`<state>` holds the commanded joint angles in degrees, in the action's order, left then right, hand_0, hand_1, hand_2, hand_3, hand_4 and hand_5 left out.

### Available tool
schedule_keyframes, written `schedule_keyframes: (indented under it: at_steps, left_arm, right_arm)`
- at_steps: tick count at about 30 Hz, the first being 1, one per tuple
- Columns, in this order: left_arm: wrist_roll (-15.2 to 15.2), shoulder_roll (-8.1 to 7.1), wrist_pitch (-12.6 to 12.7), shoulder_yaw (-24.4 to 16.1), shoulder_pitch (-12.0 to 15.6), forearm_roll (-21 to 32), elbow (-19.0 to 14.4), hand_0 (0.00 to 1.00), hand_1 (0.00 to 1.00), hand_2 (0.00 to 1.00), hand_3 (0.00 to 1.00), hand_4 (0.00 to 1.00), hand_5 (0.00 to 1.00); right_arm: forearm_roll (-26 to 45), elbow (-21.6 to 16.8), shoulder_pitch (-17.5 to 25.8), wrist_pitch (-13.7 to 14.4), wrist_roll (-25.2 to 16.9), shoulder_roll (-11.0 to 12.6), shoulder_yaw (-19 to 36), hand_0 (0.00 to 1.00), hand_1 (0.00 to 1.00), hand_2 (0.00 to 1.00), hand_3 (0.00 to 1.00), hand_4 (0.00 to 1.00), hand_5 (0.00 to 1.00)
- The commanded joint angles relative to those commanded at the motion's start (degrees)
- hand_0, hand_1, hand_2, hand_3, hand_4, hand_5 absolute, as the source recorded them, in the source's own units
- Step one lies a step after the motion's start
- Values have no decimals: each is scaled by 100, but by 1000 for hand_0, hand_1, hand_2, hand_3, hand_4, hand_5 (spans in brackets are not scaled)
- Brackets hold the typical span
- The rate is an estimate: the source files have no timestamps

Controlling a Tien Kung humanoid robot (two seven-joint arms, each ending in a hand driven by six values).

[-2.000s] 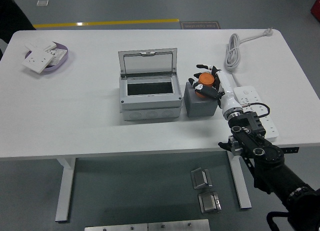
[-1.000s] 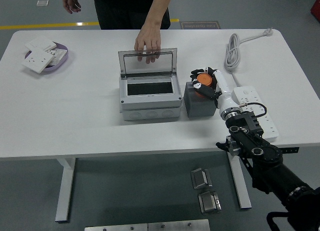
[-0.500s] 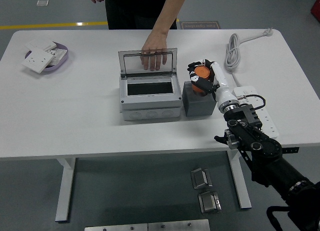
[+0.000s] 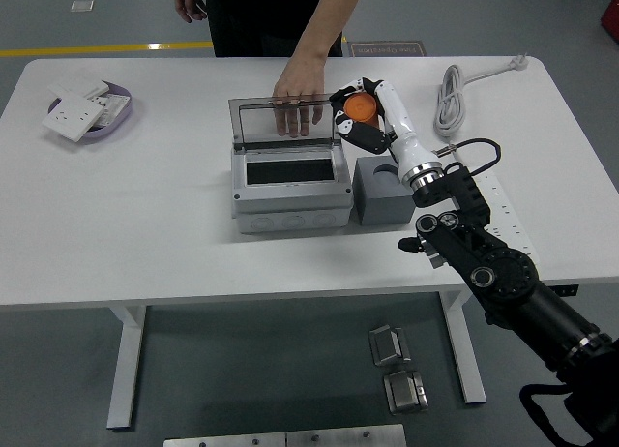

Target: Pick up the cylinder from the cube,place it in the box,flap close box

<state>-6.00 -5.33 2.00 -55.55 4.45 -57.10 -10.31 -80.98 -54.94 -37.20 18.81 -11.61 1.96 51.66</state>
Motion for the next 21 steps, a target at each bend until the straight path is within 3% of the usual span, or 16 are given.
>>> schedule_keyframes:
  at_steps: [5,6,13,21]
  left_arm:
    - [-10,-11,-7,-48,-5,-44,0,584,626,588,593,657,255]
    - [-11,-12,-8,-53,-6,-48,0,584,626,589,594,662,265]
    - [-22,-35,-16,-76,-29,-78,0,583,626,589,593,666,274]
    - [-45,-63,-16,-92,-35,-107,0,583,626,589,593,670,286]
  right_arm:
    - [-677,22,-353,4,543,-196,-598,452,507,489,393,160,2]
    - [-805,58,-425,-27,645,-196,-710,224,382,442,381,123,2]
    - [-1751,528,-967,-339,1305,-196,-1526,206,376,440,384,123,2]
    - [-2148,1110,-1426,-486,1368,-196,-2104,211,384,445,392,144,2]
